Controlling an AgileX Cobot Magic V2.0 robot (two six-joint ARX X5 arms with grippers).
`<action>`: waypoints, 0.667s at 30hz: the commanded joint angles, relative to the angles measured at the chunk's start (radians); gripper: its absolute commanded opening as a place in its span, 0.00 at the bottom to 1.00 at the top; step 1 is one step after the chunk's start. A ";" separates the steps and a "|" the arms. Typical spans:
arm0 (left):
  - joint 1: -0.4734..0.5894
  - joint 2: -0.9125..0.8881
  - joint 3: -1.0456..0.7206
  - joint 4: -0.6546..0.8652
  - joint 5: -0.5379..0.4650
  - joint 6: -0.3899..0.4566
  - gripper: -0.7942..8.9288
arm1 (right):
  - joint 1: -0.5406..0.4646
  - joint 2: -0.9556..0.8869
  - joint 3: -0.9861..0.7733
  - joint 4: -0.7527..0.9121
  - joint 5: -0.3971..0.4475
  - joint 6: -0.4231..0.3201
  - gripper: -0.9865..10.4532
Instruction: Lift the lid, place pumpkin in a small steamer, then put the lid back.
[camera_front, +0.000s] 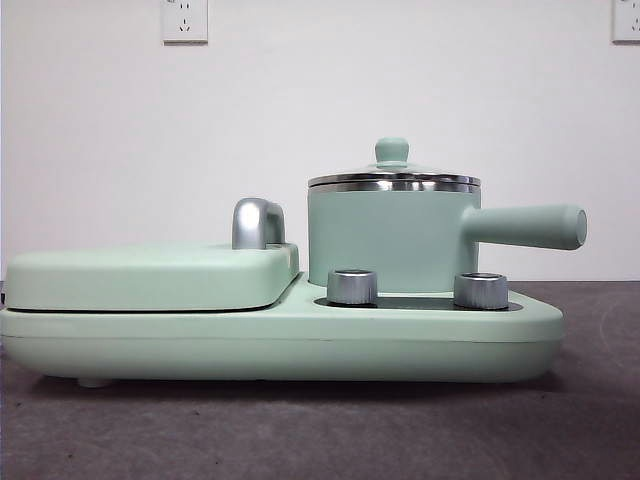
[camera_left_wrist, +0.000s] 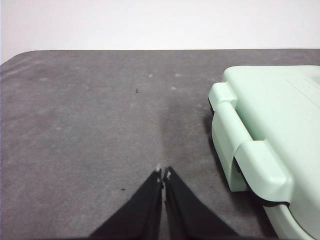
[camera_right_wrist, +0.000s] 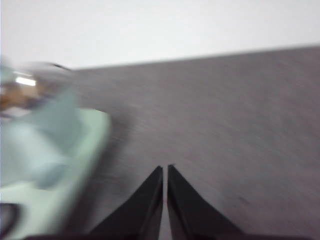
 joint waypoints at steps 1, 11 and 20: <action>0.001 -0.002 -0.019 -0.003 0.002 0.007 0.09 | -0.019 0.001 -0.018 0.022 0.018 -0.032 0.10; 0.000 -0.002 -0.019 -0.004 0.002 0.007 0.09 | -0.024 0.000 -0.121 0.113 0.006 -0.155 0.10; 0.000 -0.002 -0.019 -0.004 0.002 0.007 0.09 | -0.025 0.000 -0.125 0.142 0.003 -0.160 0.10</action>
